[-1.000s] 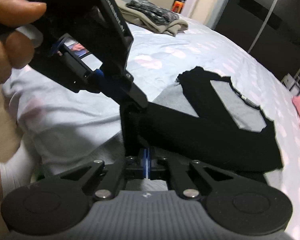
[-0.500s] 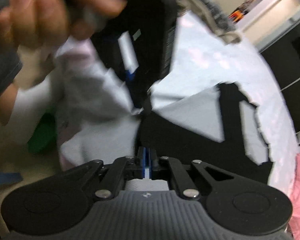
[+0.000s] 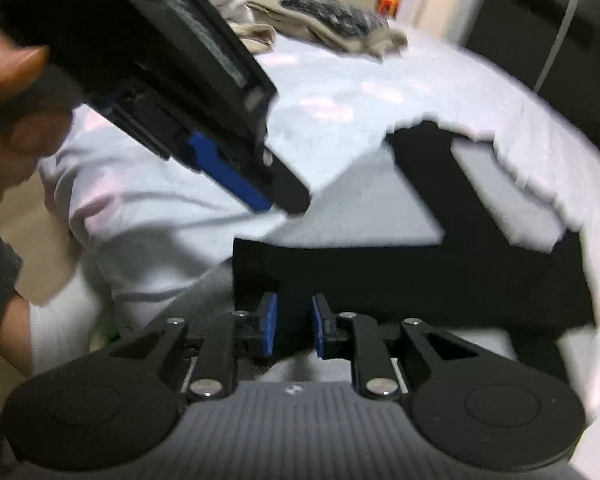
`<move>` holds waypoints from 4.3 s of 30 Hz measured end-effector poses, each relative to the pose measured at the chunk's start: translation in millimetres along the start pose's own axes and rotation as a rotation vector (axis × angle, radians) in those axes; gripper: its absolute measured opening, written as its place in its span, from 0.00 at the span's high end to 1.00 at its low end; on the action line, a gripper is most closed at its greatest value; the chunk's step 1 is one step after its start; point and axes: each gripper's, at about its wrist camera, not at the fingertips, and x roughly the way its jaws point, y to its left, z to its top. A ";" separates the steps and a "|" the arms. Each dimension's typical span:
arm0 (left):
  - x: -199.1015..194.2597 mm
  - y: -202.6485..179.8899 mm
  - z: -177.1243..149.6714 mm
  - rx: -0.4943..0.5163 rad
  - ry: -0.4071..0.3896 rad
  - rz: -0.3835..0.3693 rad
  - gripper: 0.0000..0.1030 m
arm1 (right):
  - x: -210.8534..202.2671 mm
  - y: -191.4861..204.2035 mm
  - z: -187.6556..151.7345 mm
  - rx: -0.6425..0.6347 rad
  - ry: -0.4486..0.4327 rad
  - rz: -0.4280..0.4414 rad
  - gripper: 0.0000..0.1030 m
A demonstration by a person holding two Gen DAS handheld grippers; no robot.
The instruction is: Fold clothes
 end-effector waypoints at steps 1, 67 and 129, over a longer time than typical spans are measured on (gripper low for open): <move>2.4 -0.6 -1.5 0.011 -0.005 0.009 0.82 | 0.1 0.1 -2.8 0.015 0.014 0.029 0.76; -104.7 -131.9 24.7 0.421 -0.113 0.314 0.68 | -201.8 -26.4 54.9 0.056 -0.205 -0.063 0.63; 143.9 -57.9 247.4 0.534 -0.080 0.556 0.47 | 43.1 -411.5 103.8 0.317 -0.011 -0.162 0.38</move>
